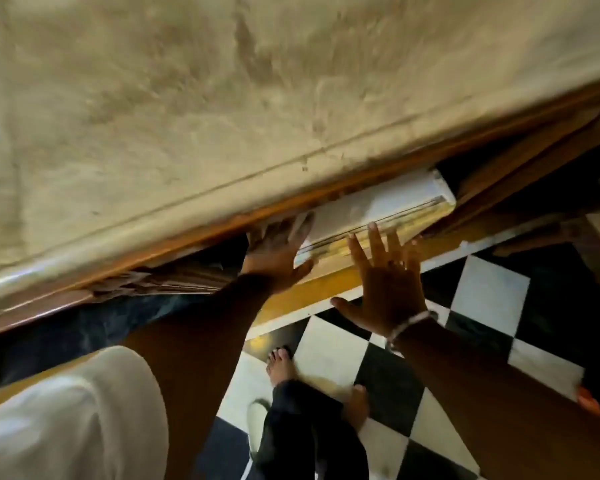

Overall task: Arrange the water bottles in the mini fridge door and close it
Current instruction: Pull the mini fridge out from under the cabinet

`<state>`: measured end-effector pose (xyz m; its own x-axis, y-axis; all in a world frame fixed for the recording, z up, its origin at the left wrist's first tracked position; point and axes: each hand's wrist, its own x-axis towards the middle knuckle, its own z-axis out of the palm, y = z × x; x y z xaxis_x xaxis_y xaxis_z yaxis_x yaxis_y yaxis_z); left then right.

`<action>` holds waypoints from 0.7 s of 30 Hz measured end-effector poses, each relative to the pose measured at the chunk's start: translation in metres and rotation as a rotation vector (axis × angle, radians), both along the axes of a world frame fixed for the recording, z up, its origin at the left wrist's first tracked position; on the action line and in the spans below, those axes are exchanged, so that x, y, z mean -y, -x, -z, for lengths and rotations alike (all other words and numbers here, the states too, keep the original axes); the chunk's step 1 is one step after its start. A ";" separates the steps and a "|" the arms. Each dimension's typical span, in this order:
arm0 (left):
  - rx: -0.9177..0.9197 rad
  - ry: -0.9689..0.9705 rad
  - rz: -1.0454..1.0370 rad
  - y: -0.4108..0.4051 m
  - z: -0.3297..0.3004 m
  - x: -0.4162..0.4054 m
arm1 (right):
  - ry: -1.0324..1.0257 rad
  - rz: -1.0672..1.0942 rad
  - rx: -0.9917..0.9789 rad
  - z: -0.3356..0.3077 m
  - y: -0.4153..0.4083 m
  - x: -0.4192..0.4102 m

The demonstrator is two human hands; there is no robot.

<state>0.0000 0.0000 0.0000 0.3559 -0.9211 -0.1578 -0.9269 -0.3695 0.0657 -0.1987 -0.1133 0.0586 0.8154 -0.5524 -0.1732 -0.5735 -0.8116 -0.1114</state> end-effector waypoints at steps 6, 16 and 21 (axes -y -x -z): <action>-0.014 0.228 -0.153 -0.032 0.079 0.060 | -0.027 -0.145 -0.087 0.110 -0.032 0.011; 0.139 0.006 -0.071 -0.067 0.117 0.060 | -0.255 -0.076 0.197 0.168 -0.059 -0.020; 0.123 0.027 -0.084 -0.065 0.113 0.059 | -0.229 -0.125 0.164 0.171 -0.055 -0.015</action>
